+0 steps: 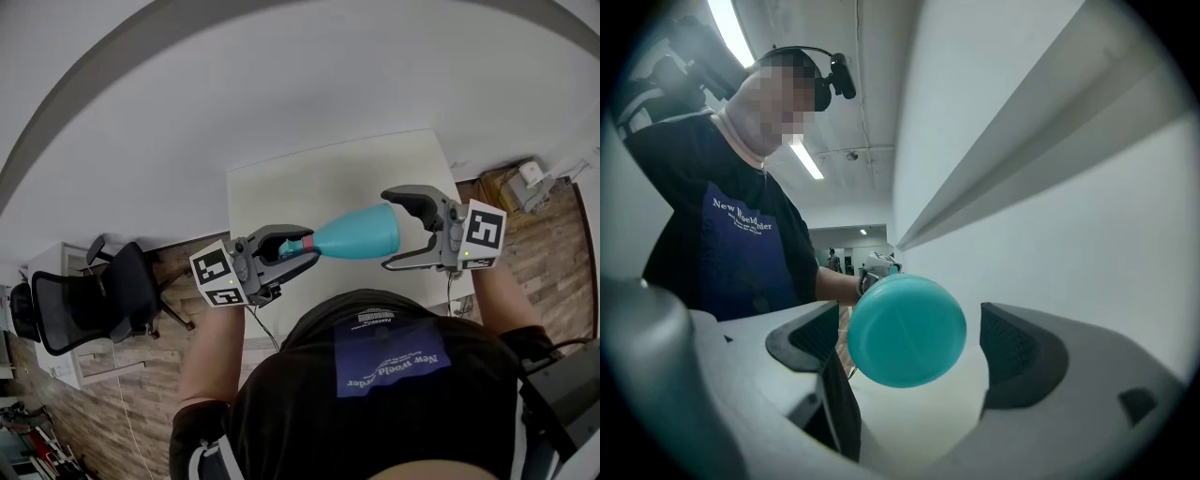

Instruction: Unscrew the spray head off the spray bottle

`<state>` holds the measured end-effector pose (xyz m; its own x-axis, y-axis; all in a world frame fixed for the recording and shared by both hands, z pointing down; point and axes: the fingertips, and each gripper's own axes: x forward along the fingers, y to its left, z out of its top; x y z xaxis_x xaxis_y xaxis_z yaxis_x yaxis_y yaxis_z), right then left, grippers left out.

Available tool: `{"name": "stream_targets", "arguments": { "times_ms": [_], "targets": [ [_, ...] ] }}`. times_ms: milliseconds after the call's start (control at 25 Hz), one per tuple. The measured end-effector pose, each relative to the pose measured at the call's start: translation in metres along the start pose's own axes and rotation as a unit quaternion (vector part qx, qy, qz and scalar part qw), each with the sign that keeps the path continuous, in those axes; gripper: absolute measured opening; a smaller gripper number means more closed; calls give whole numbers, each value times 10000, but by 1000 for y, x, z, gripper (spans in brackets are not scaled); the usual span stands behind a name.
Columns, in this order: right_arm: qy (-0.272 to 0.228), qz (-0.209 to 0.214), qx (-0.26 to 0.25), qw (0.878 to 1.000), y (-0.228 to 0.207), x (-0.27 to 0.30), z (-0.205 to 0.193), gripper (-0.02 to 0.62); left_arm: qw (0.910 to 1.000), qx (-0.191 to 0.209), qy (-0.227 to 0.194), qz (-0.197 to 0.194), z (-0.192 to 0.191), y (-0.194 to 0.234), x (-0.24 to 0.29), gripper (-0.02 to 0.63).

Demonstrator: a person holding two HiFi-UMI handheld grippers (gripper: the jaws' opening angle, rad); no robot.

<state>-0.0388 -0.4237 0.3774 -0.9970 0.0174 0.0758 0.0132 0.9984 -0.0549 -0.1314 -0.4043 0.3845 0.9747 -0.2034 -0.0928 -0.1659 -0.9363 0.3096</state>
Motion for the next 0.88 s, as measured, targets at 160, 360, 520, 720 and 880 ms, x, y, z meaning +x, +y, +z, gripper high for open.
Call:
{"name": "stream_targets", "arguments": {
  "times_ms": [160, 360, 520, 720, 880],
  "targets": [
    [53, 61, -1, 10000, 1, 7, 0, 440, 10000, -18, -32, -76, 0, -2, 10, 150],
    [62, 144, 22, 9999, 5, 20, 4, 440, 9998, -14, -15, -181, 3, -3, 15, 150],
    [72, 196, 37, 9998, 9, 29, 7, 440, 9996, -52, -44, -257, 4, -5, 15, 150],
    [-62, 211, 100, 9997, 9, 25, 13, 440, 9995, -139, -149, -261, 5, -5, 17, 150],
    [-5, 149, 100, 9998, 7, 23, 7, 440, 9996, -117, -151, -209, 4, -4, 20, 150]
  ]
}}
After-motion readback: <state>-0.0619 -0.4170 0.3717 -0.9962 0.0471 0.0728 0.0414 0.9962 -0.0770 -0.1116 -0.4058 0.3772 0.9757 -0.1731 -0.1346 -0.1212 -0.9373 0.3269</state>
